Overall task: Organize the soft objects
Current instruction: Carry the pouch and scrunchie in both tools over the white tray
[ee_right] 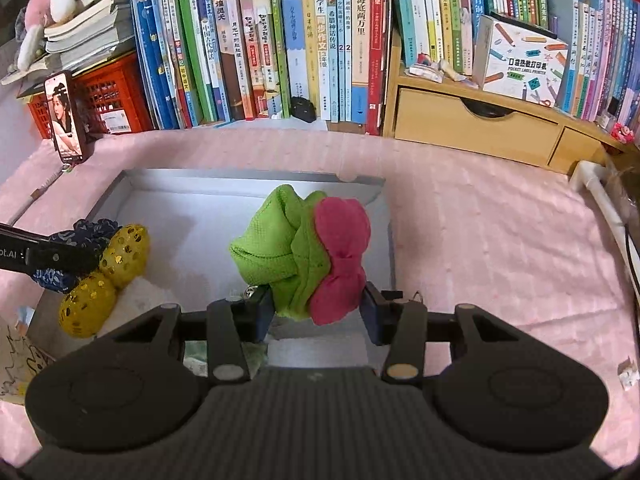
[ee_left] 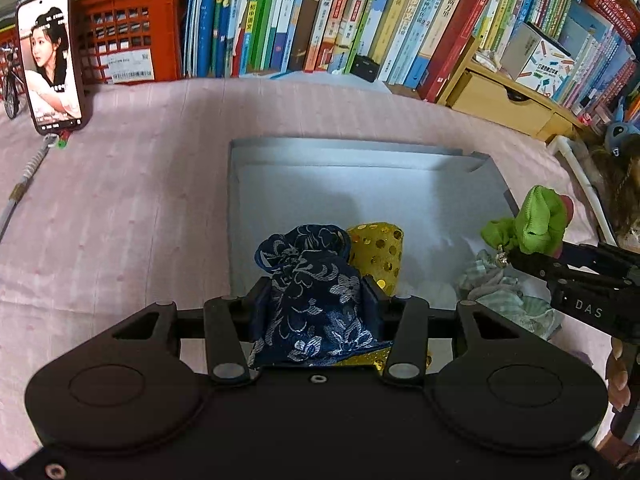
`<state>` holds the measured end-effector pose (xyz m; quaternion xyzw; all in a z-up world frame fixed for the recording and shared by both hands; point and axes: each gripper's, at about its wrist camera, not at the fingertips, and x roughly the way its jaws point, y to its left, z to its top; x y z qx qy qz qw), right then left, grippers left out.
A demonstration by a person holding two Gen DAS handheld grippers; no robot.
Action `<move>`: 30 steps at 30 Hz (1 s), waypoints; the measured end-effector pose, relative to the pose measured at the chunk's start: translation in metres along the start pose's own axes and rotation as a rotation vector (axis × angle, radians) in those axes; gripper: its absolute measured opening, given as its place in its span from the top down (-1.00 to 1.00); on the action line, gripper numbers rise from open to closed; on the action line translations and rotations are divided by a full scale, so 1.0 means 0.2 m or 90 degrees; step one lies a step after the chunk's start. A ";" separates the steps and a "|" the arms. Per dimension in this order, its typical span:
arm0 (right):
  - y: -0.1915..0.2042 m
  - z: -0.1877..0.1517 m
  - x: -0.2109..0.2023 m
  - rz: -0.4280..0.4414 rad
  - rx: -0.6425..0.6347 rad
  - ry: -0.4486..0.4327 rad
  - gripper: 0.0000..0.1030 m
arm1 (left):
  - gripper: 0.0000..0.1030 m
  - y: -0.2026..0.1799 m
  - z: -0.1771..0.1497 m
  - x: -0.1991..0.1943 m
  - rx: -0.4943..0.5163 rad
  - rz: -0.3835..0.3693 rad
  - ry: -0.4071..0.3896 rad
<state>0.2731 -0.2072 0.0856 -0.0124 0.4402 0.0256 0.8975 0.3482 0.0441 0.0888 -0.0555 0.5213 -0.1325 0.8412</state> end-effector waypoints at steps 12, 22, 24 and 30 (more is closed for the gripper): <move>0.01 0.04 0.08 0.016 -0.015 0.037 0.02 | 0.06 -0.01 0.03 0.05 0.009 0.012 0.034; -0.05 0.06 0.14 0.053 0.035 0.072 -0.01 | -0.05 0.00 0.03 0.06 0.000 0.003 0.033; -0.06 0.05 0.15 0.057 0.043 0.077 -0.02 | -0.13 0.00 0.03 0.06 0.000 0.005 0.032; -0.07 0.04 0.16 0.063 0.052 0.087 -0.06 | -0.21 0.00 0.03 0.07 0.001 0.004 0.026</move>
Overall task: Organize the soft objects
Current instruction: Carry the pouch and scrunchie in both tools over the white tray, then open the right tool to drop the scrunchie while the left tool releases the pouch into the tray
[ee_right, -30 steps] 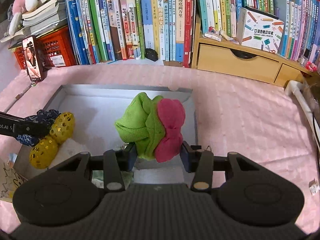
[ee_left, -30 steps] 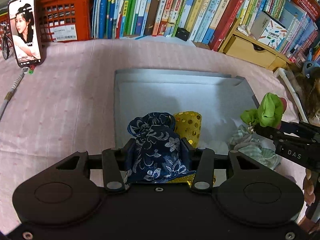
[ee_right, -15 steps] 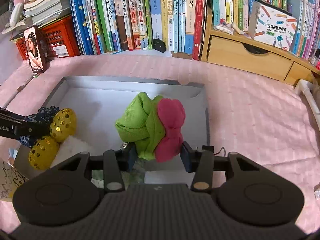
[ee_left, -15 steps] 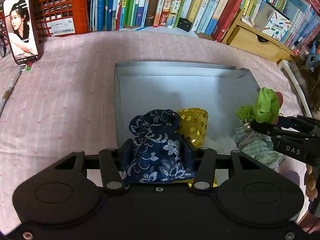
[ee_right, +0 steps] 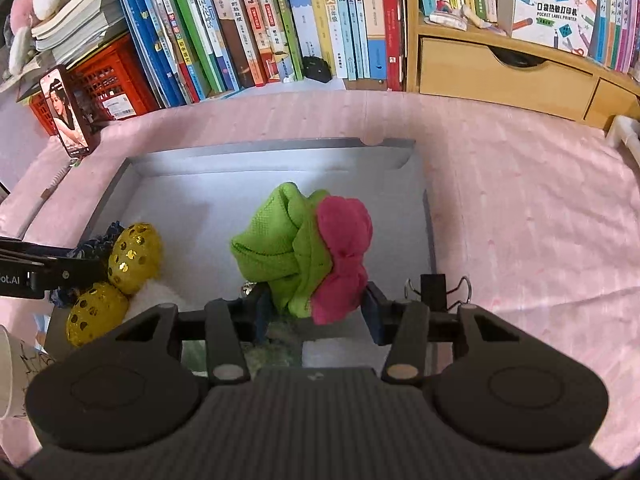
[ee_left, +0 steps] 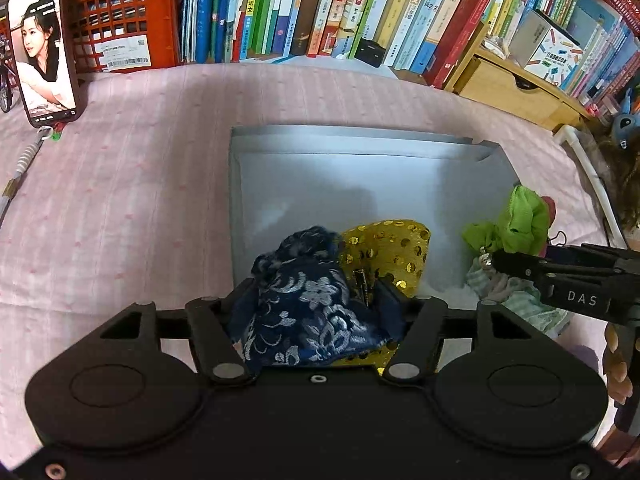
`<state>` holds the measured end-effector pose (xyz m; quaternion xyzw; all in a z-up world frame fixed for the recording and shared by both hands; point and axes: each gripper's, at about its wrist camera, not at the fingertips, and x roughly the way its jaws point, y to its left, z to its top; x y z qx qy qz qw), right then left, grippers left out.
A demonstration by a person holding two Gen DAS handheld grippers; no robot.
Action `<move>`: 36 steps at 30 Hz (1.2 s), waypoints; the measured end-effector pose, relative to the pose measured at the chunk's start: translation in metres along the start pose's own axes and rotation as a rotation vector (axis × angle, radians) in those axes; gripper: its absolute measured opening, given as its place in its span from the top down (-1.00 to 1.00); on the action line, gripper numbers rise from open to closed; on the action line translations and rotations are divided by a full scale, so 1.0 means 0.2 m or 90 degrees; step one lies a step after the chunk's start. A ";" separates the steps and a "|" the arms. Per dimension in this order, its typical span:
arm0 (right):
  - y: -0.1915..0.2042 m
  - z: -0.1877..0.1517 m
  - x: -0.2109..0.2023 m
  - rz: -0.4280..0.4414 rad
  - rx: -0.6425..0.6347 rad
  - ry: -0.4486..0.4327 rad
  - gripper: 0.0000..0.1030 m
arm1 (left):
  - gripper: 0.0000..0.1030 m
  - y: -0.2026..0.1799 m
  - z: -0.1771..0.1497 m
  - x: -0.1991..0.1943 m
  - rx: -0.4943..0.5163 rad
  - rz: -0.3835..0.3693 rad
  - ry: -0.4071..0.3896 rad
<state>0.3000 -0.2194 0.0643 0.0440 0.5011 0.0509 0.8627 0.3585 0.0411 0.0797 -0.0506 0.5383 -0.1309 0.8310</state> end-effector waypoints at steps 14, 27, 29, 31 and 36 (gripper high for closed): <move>0.03 -0.01 0.03 -0.019 -0.005 0.016 -0.41 | -0.40 -0.02 0.00 -0.06 -0.008 -0.005 -0.025; 0.07 -0.01 -0.18 -0.003 -0.014 -0.043 -0.63 | -0.47 -0.04 -0.08 -0.29 -0.004 -0.004 -0.096; 0.09 -0.02 -0.23 -0.002 -0.019 -0.057 -0.64 | -0.48 -0.05 -0.11 -0.33 0.003 -0.010 -0.108; 0.10 -0.04 -0.29 0.002 -0.023 -0.071 -0.64 | -0.48 -0.07 -0.14 -0.38 0.010 -0.012 -0.121; 0.14 -0.10 -0.43 0.011 -0.042 -0.113 -0.66 | -0.51 -0.10 -0.22 -0.50 0.032 -0.014 -0.154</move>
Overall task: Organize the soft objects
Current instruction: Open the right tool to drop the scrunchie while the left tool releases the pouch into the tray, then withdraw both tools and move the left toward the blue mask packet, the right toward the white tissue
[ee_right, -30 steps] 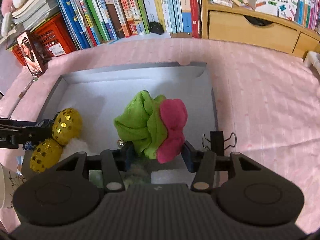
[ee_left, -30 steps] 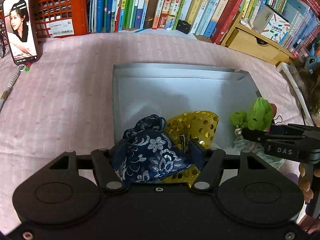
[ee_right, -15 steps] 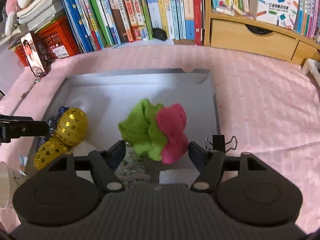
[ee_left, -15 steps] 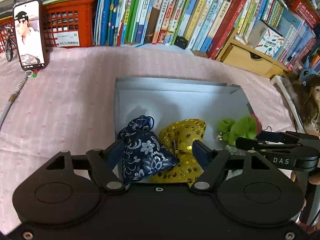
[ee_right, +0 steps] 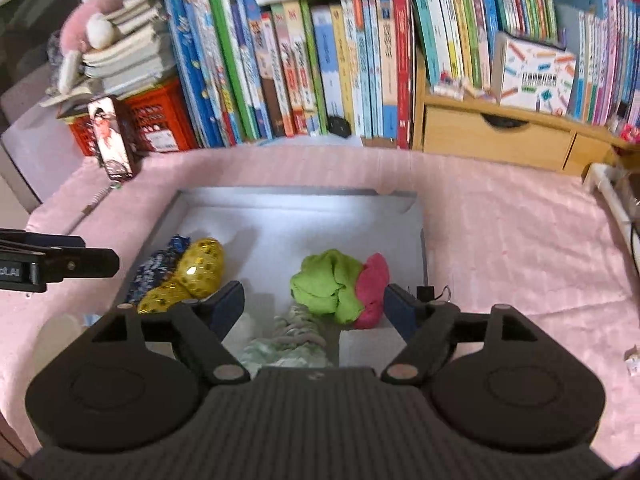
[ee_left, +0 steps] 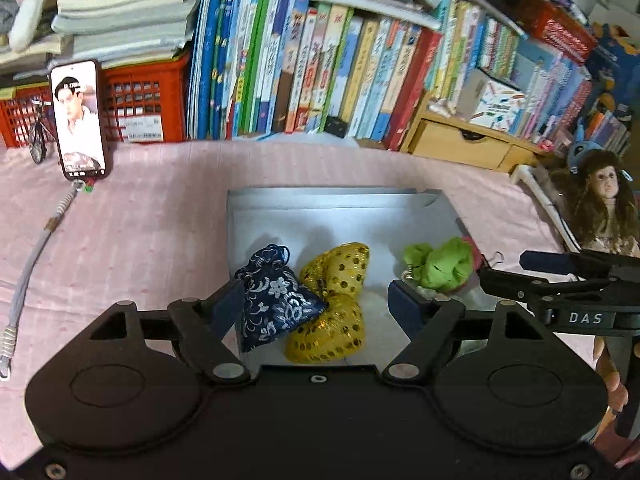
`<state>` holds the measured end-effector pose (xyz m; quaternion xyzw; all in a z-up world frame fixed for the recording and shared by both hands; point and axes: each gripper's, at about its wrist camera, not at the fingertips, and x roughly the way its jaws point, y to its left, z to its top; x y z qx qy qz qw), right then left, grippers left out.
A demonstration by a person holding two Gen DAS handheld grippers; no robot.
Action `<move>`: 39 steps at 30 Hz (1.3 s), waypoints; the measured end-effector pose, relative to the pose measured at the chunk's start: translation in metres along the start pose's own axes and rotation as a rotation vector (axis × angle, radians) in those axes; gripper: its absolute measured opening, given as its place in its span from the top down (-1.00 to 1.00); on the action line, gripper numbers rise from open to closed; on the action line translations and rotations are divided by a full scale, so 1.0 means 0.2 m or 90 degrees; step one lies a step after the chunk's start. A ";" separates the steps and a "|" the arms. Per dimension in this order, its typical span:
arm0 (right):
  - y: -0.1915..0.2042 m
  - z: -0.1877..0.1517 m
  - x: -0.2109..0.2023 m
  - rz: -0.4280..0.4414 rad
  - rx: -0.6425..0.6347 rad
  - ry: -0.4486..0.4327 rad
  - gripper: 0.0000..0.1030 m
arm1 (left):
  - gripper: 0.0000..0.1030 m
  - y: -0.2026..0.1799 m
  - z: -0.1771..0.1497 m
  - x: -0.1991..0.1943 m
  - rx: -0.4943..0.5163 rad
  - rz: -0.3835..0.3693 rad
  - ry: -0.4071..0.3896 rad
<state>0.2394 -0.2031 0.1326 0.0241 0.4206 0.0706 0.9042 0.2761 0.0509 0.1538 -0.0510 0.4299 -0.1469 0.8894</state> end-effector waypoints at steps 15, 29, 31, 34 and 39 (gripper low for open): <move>0.20 -0.28 -0.36 0.027 -0.095 -0.108 -0.71 | -0.58 -0.07 -0.39 -0.36 0.065 -0.031 -0.084; 0.40 -0.67 -0.45 0.005 -0.110 -0.219 -0.72 | -0.61 0.00 -0.82 -0.53 0.044 -0.036 -0.140; 0.43 -0.73 -0.46 0.002 -0.114 -0.236 -0.72 | -0.61 0.02 -0.87 -0.55 0.038 -0.029 -0.157; 0.47 -0.81 -0.48 0.001 -0.116 -0.257 -0.72 | -0.64 0.03 -0.95 -0.58 0.034 -0.003 -0.192; 0.54 -0.95 -0.44 0.000 -0.084 -0.276 -0.72 | -0.65 0.04 -1.04 -0.58 0.034 0.037 -0.221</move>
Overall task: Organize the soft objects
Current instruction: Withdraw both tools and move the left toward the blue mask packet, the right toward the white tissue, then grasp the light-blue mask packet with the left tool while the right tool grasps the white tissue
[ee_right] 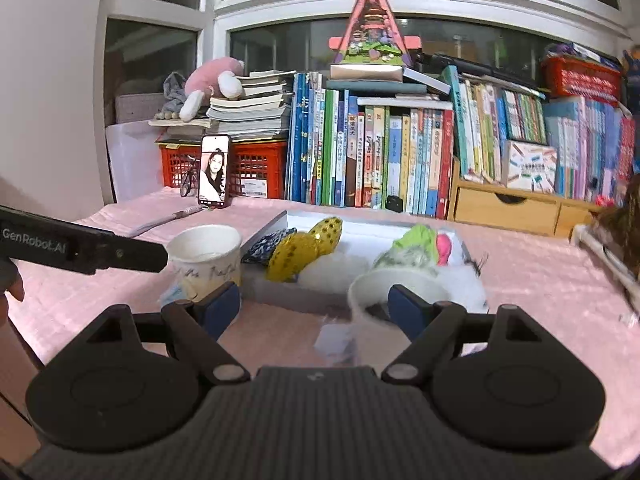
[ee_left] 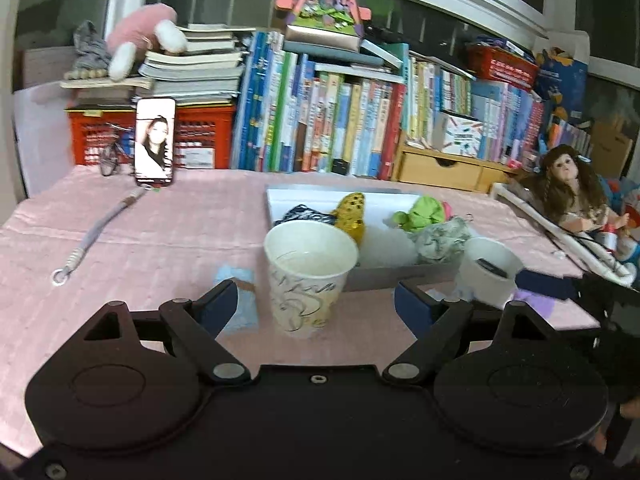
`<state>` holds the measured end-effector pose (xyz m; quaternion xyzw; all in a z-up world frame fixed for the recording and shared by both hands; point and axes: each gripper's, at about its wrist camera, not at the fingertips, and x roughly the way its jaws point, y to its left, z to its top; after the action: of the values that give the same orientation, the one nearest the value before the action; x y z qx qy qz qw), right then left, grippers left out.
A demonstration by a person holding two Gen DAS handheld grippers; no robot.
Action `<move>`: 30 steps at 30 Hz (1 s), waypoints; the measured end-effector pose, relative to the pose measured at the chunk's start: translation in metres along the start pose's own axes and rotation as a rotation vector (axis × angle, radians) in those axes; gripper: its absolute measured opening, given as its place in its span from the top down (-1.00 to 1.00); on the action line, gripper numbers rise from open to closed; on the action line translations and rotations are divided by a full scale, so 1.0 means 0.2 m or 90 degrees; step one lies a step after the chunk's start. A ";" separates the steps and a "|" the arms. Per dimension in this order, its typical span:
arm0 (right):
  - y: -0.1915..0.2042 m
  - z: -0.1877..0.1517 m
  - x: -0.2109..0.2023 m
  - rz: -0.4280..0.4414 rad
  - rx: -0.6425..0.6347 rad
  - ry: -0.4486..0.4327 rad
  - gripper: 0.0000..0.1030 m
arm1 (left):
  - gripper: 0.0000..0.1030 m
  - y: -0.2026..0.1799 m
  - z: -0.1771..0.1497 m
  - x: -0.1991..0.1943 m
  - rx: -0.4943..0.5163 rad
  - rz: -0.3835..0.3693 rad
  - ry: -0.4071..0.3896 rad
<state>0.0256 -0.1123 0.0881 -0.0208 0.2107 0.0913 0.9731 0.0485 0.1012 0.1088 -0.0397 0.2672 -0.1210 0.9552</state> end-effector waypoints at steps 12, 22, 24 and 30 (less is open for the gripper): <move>0.11 -0.22 0.11 -0.052 0.064 0.001 -0.57 | -0.45 0.15 -0.20 0.20 -0.075 0.145 0.008; 0.12 -0.22 0.27 -0.095 0.144 0.032 -0.39 | -0.01 0.23 -0.23 0.35 -0.125 0.144 0.025; 0.12 -0.22 0.29 -0.107 0.161 0.037 -0.39 | 0.02 0.24 -0.22 0.38 -0.121 0.146 0.027; 0.11 -0.21 0.34 -0.152 0.213 0.042 -0.41 | 0.21 0.25 -0.20 0.43 -0.123 0.138 0.033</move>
<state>0.0657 -0.0828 0.0226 0.1135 0.2508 -0.0614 0.9594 0.1096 0.1283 0.0253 -0.0994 0.3049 0.0080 0.9471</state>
